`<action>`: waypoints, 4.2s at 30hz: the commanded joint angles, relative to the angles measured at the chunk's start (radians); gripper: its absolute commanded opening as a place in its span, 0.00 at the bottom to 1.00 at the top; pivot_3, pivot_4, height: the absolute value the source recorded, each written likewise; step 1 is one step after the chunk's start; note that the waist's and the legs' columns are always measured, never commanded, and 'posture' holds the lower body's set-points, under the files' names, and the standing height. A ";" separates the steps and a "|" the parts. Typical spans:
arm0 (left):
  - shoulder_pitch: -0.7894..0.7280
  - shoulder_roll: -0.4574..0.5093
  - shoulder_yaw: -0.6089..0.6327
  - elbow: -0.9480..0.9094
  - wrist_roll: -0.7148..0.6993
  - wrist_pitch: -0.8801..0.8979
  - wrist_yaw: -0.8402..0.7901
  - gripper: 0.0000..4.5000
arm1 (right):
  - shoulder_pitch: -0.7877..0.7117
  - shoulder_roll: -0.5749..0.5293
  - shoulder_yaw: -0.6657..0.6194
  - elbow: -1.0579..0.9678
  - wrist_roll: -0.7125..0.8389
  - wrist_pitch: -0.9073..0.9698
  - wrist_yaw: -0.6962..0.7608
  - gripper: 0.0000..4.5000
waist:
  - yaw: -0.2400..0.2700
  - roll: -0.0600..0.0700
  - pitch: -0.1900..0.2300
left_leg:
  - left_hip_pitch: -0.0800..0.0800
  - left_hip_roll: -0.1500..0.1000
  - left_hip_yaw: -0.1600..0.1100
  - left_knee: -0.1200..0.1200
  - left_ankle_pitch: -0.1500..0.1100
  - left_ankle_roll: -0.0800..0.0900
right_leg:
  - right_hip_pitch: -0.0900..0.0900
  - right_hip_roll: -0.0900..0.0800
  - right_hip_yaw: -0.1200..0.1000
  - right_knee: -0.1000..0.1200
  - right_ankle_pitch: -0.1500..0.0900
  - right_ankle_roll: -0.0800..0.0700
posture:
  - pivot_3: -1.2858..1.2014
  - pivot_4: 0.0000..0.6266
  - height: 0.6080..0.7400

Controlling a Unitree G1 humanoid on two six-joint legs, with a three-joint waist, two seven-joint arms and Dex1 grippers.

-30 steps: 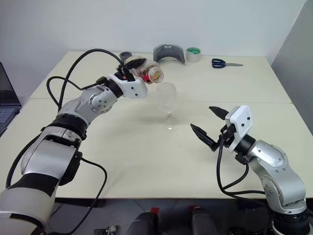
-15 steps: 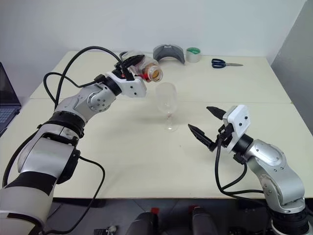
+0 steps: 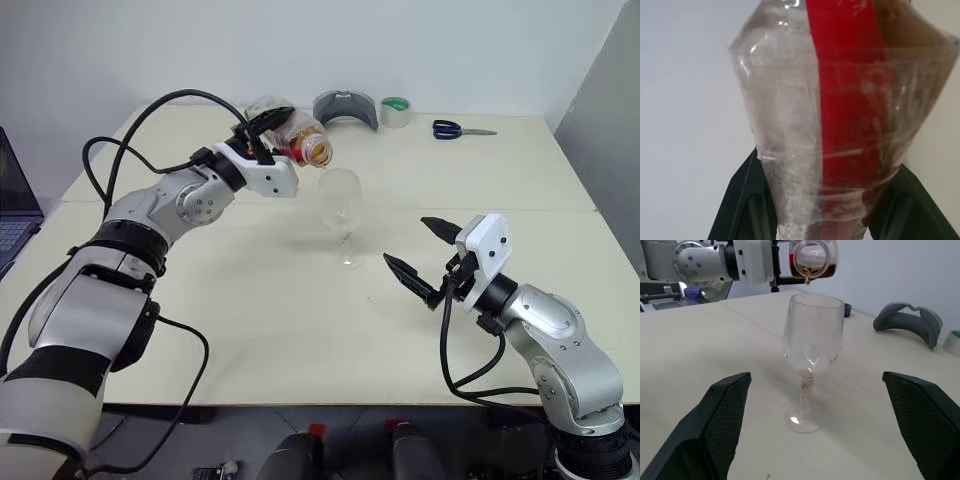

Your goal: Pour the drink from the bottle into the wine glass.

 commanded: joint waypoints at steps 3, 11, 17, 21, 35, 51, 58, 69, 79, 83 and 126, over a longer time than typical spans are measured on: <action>-0.052 0.019 -0.002 -0.011 0.004 -0.004 0.038 0.39 | -0.003 -0.004 -0.001 -0.035 0.007 -0.013 0.005 1.00 | 0.000 0.000 0.000 | 0.000 0.000 0.000 0.000 0.000 0.000 | 0.000 0.000 0.000 0.000 0.000 0.000 | 0.52 0.24 1.00; -0.064 0.022 -0.012 -0.005 0.015 0.002 0.053 0.39 | -0.006 -0.001 0.007 -0.037 0.007 -0.009 0.002 1.00 | 0.000 0.000 0.000 | 0.000 0.000 0.000 0.000 0.000 0.000 | 0.000 0.000 0.000 0.000 0.000 0.000 | 0.52 0.24 1.00; -0.072 0.025 -0.016 0.002 0.024 0.006 0.062 0.39 | -0.010 0.001 0.011 -0.042 0.012 -0.008 -0.006 1.00 | 0.000 0.000 0.000 | 0.000 0.000 0.000 0.000 0.000 0.000 | 0.000 0.000 0.000 0.000 0.000 0.000 | 0.52 0.24 1.00; -0.077 0.026 -0.019 0.007 0.029 0.011 0.068 0.39 | -0.008 0.005 0.013 -0.045 0.012 -0.010 -0.011 1.00 | 0.000 0.000 0.000 | 0.000 0.000 0.000 0.000 0.000 0.000 | 0.000 0.000 0.000 0.000 0.000 0.000 | 0.52 0.24 1.00; -0.095 0.028 -0.035 0.024 0.041 0.024 0.091 0.39 | -0.006 0.014 0.020 -0.054 0.016 -0.006 -0.015 1.00 | 0.000 0.000 0.000 | 0.000 0.000 0.000 0.000 0.000 0.000 | 0.000 0.000 0.000 0.001 0.000 0.000 | 0.52 0.24 1.00; -0.112 0.018 -0.055 0.042 0.047 0.039 0.108 0.39 | 0.003 0.015 0.029 -0.057 0.017 -0.010 -0.015 1.00 | 0.000 0.000 0.000 | 0.000 0.000 0.000 0.001 0.000 0.000 | 0.000 0.000 0.000 0.001 0.000 0.000 | 0.52 0.24 1.00; -0.122 0.015 -0.064 0.050 0.049 0.044 0.114 0.39 | 0.012 0.019 0.034 -0.059 0.016 -0.013 -0.014 1.00 | 0.000 0.000 0.000 | 0.000 0.000 0.000 0.001 0.000 0.000 | 0.000 0.000 0.000 0.001 0.000 0.000 | 0.52 0.24 1.00; -0.129 0.010 -0.071 0.061 0.060 0.046 0.127 0.39 | 0.018 0.022 0.037 -0.068 0.017 -0.008 -0.016 1.00 | 0.000 0.000 0.000 | 0.000 0.000 0.000 0.001 0.000 0.000 | 0.000 0.000 0.000 0.001 0.000 0.000 | 0.52 0.24 1.00; -0.132 0.007 -0.073 0.064 0.060 0.047 0.129 0.39 | 0.018 0.023 0.040 -0.076 0.018 -0.002 -0.020 1.00 | 0.000 0.000 0.000 | 0.000 0.000 0.000 0.001 0.000 0.000 | 0.000 0.000 0.000 0.001 0.000 0.000 | 0.52 0.24 1.00; -0.133 0.003 -0.073 0.066 0.059 0.049 0.127 0.39 | 0.018 0.024 0.041 -0.080 0.018 0.002 -0.024 1.00 | 0.000 0.000 0.000 | 0.000 0.000 0.000 0.001 0.000 0.000 | 0.000 0.000 0.000 0.001 0.000 0.000 | 0.52 0.24 1.00; 0.263 -0.151 0.590 -0.277 -0.840 0.601 -0.635 0.39 | -0.106 0.033 0.170 -0.103 -0.014 0.107 -0.047 1.00 | -0.026 0.000 0.000 | 0.002 0.000 0.000 0.003 0.000 0.000 | 0.000 0.000 0.001 0.005 0.000 0.000 | 0.52 0.24 1.00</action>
